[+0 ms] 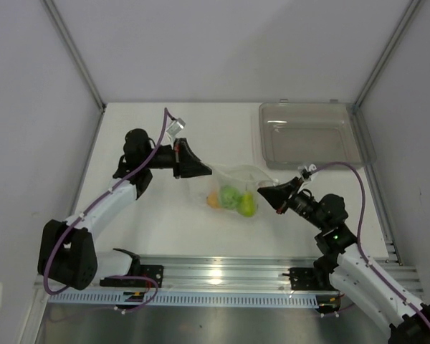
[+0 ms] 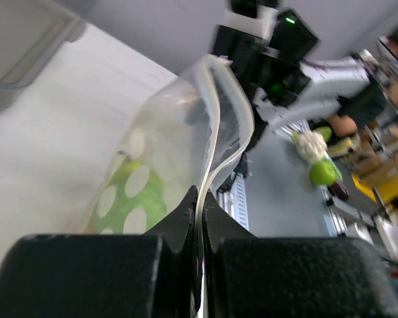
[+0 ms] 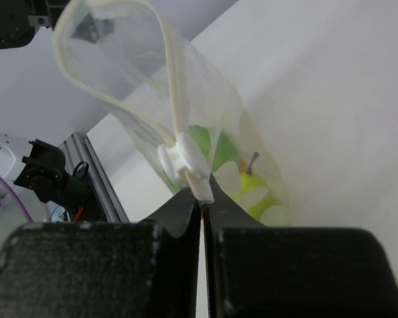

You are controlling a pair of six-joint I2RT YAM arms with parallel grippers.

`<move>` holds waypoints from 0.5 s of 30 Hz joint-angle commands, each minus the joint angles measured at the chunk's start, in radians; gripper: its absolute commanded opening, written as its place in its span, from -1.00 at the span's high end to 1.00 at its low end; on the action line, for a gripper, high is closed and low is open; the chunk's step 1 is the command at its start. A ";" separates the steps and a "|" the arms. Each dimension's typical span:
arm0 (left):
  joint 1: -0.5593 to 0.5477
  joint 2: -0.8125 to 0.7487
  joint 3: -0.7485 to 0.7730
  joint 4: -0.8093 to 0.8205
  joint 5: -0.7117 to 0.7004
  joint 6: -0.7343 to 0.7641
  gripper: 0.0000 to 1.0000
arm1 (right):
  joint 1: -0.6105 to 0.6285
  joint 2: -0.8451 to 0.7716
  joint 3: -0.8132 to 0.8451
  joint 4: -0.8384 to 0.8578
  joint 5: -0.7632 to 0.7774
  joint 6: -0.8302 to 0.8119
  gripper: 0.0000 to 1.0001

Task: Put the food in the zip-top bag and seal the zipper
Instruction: Adjust the zipper food storage bag at the center of the board.

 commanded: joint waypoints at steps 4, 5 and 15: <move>-0.004 -0.060 0.144 -0.559 -0.385 0.327 0.76 | -0.081 -0.108 0.094 -0.166 -0.056 -0.027 1.00; -0.004 -0.064 0.146 -0.577 -0.410 0.333 0.76 | -0.091 -0.102 0.105 -0.216 -0.060 -0.046 1.00; -0.006 -0.103 0.180 -0.702 -0.574 0.390 0.62 | -0.099 -0.076 0.188 -0.422 -0.081 -0.088 1.00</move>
